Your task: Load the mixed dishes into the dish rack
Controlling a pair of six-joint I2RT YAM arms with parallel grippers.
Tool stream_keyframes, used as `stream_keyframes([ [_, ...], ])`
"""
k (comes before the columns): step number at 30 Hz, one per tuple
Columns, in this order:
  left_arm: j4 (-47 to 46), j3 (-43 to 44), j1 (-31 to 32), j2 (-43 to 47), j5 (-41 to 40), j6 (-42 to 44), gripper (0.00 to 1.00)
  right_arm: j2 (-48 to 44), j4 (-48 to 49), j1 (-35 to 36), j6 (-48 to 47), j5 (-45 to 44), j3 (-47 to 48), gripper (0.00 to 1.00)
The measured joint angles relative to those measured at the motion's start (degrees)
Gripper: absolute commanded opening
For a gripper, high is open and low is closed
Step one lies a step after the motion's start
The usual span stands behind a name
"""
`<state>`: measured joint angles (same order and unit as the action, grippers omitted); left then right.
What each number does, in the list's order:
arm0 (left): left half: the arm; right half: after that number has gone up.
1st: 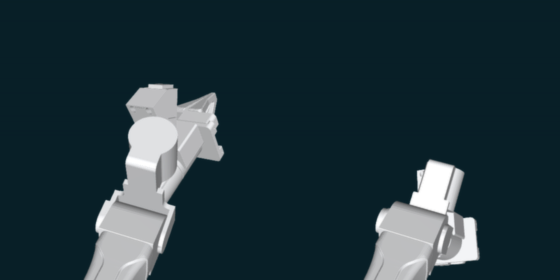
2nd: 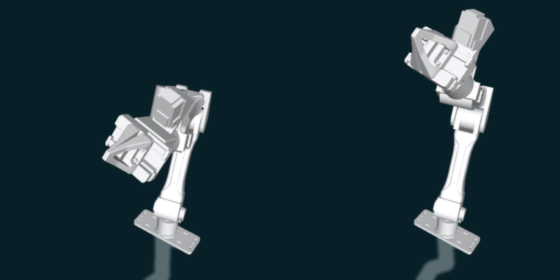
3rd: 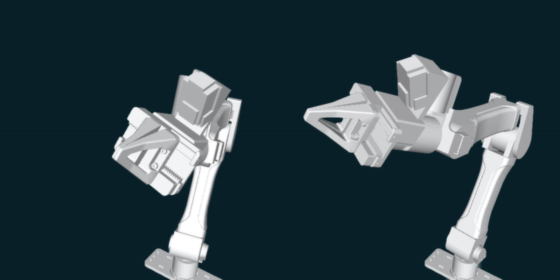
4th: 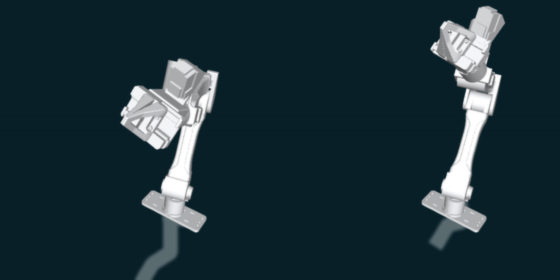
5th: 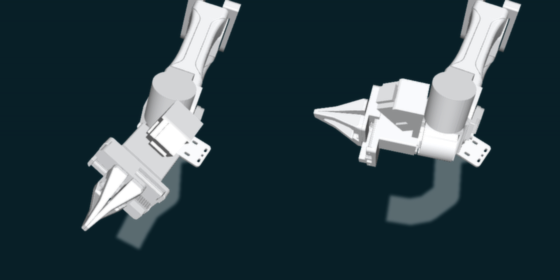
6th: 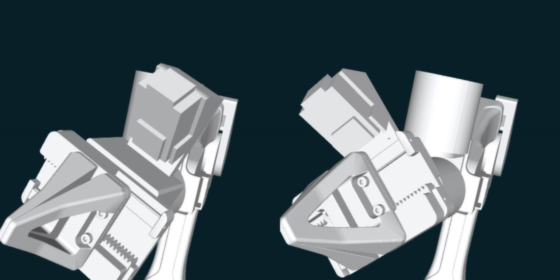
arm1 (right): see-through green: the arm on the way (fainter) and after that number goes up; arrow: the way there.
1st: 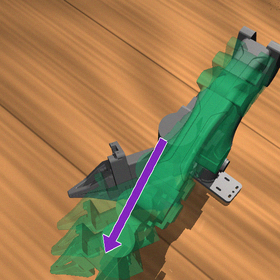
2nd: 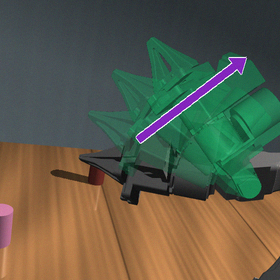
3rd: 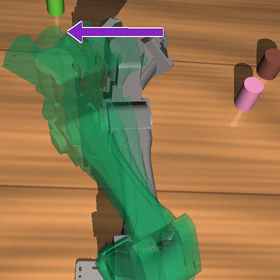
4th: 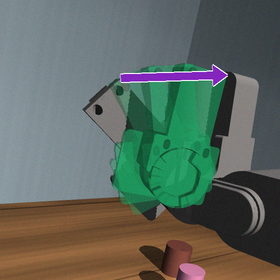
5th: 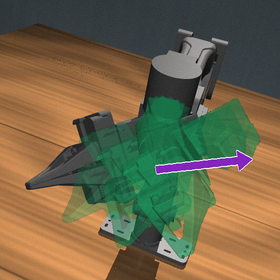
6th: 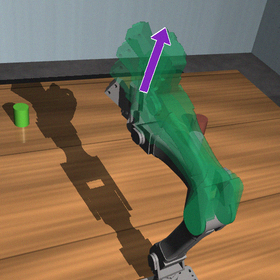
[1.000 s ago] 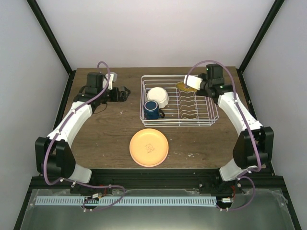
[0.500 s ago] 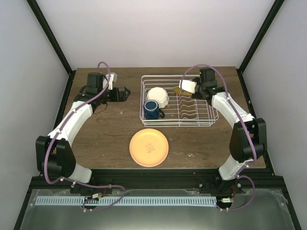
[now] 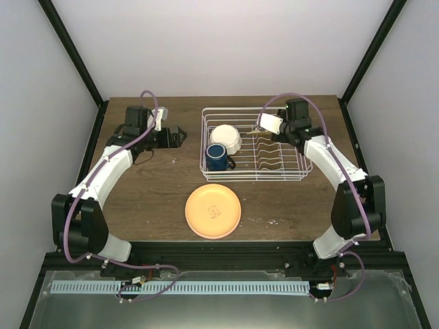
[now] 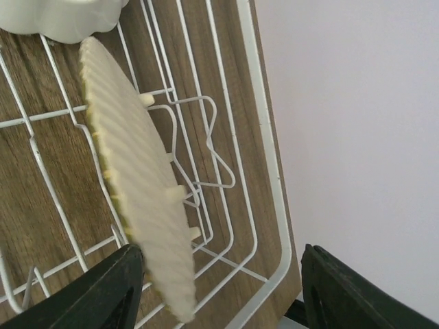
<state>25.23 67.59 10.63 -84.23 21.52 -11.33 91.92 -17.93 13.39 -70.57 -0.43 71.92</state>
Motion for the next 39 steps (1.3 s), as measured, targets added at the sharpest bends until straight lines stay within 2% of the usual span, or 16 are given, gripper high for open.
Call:
stream_keyframes([
  [5,0.98,-0.22,-0.04,0.0,0.42,0.07,1.0,-4.92,-1.49,1.55,3.52,-0.76,-0.11,0.72],
  [9,3.69,-0.7,-0.04,0.02,0.2,0.31,1.0,-10.14,-2.82,6.16,7.34,-2.1,-0.2,0.74],
  [13,6.4,-1.99,0.09,0.26,0.22,0.72,1.0,-12.59,-4.0,10.64,15.26,-2.21,-0.22,0.79],
  [16,8.46,-3.43,0.79,1.2,0.17,0.9,1.0,-12.63,-5.6,11.23,23.06,-2.34,0.55,0.8],
  [24,16.5,-5.38,7.56,1.66,-0.46,-0.44,0.91,-4.5,-12.57,11.13,43.5,-3.3,15.61,0.8],
  [28,20.33,-6.58,11.17,1.42,-1.57,-1.55,0.85,-3.74,-14.21,11.13,50.27,-3.32,17.77,0.8],
  [39,24.63,-11.26,20.52,0.74,-10.23,-4.26,0.73,-4.79,-17.81,11.13,56.35,-3.65,16.85,0.73],
])
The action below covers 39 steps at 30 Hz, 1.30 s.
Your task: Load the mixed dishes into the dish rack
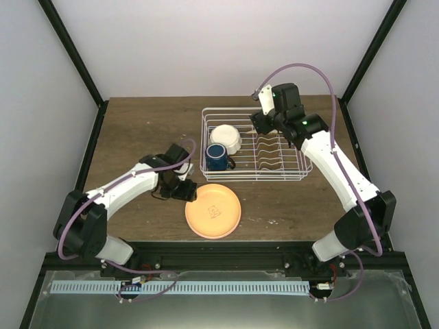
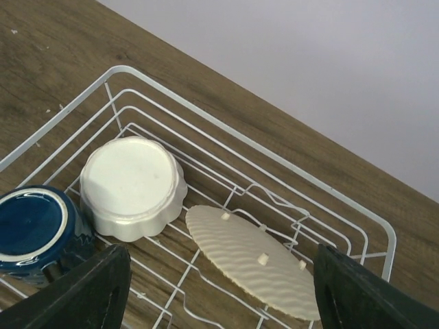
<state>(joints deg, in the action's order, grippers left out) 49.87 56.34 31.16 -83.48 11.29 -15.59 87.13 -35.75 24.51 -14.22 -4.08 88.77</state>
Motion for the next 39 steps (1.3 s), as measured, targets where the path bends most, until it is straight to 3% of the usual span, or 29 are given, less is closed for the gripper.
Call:
stream_keyframes([
  [10,-3.45,-1.03,3.28,-6.29,-2.75,-1.16,0.65,-3.98,-2.21,0.0,0.7,-0.07,-3.04,0.71],
  [19,-5.27,-1.01,3.28,-8.79,-3.76,-1.64,0.43,-6.43,-2.71,0.0,0.76,-0.22,-5.42,0.69],
  [31,-5.38,-0.94,3.39,-8.92,-3.82,-0.37,0.01,-6.47,-2.47,0.0,0.81,-0.35,-7.13,0.66],
  [39,-5.33,-0.59,3.45,-8.7,-3.3,-0.2,0.0,-6.93,-2.21,0.0,0.81,-0.7,-7.43,0.66],
])
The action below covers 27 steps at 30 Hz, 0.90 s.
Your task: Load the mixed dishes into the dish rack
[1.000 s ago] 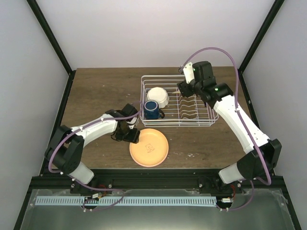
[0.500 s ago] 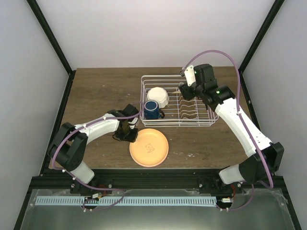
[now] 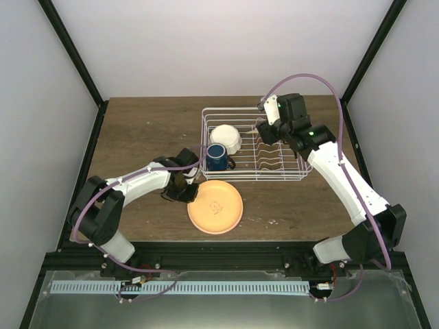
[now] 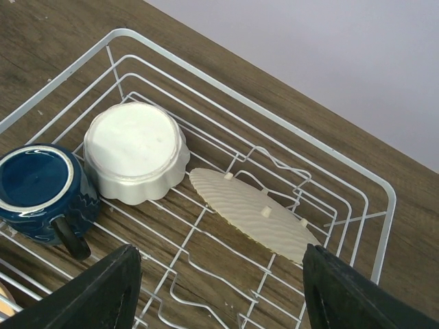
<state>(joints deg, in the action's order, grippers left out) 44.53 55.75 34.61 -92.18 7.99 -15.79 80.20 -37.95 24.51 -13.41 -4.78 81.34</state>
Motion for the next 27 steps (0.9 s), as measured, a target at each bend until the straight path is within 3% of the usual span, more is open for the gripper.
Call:
stream_keyframes([
  [24,11.8,2.8,0.0,6.51,-0.13,2.71,0.0,2.23,0.92,0.0,-0.52,0.68,-0.09,0.66],
  [27,11.78,2.8,0.0,6.43,0.02,2.73,0.1,2.56,0.92,0.0,-0.79,0.7,-0.09,0.66],
])
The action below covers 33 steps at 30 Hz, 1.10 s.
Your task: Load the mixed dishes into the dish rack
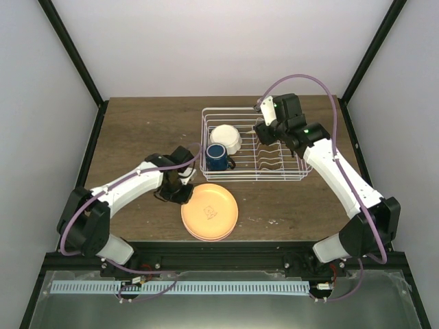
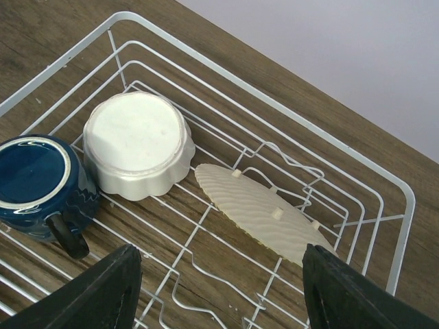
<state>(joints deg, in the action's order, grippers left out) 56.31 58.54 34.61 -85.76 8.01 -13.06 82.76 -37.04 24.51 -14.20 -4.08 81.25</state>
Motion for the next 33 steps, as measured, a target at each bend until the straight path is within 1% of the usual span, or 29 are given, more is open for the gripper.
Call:
stream_keyframes([
  [2,-0.09,0.0,0.0,-0.11,0.22,-0.15,0.21,0.02,0.02,0.0,-0.11,0.0,0.0,0.66],
  [4,-0.44,0.0,0.0,-0.37,0.63,0.17,0.28,0.02,0.07,0.0,-0.17,0.0,0.0,0.66],
  [7,-1.22,0.13,0.0,-1.31,1.16,0.15,0.32,0.02,0.07,0.0,-0.33,0.02,-0.04,0.66],
  [11,-2.71,0.44,0.0,-2.91,1.92,0.04,0.34,0.02,0.2,0.0,-0.55,0.0,-0.24,0.66],
  [20,-4.17,0.48,0.0,-4.11,2.45,0.04,0.34,0.02,0.2,0.0,-1.4,-0.02,-1.53,0.66],
  [28,-4.09,0.5,0.0,-4.11,-0.22,-0.04,0.38,0.02,0.22,0.0,-1.4,-0.02,-1.6,0.67],
  [31,-4.11,0.5,0.0,-4.11,-0.96,-0.13,0.37,0.02,0.22,0.0,-1.42,-0.02,-1.6,0.67],
  [33,-4.13,0.5,0.0,-4.26,-1.18,-0.13,0.35,0.02,0.22,0.0,-1.42,-0.02,-1.6,0.66],
])
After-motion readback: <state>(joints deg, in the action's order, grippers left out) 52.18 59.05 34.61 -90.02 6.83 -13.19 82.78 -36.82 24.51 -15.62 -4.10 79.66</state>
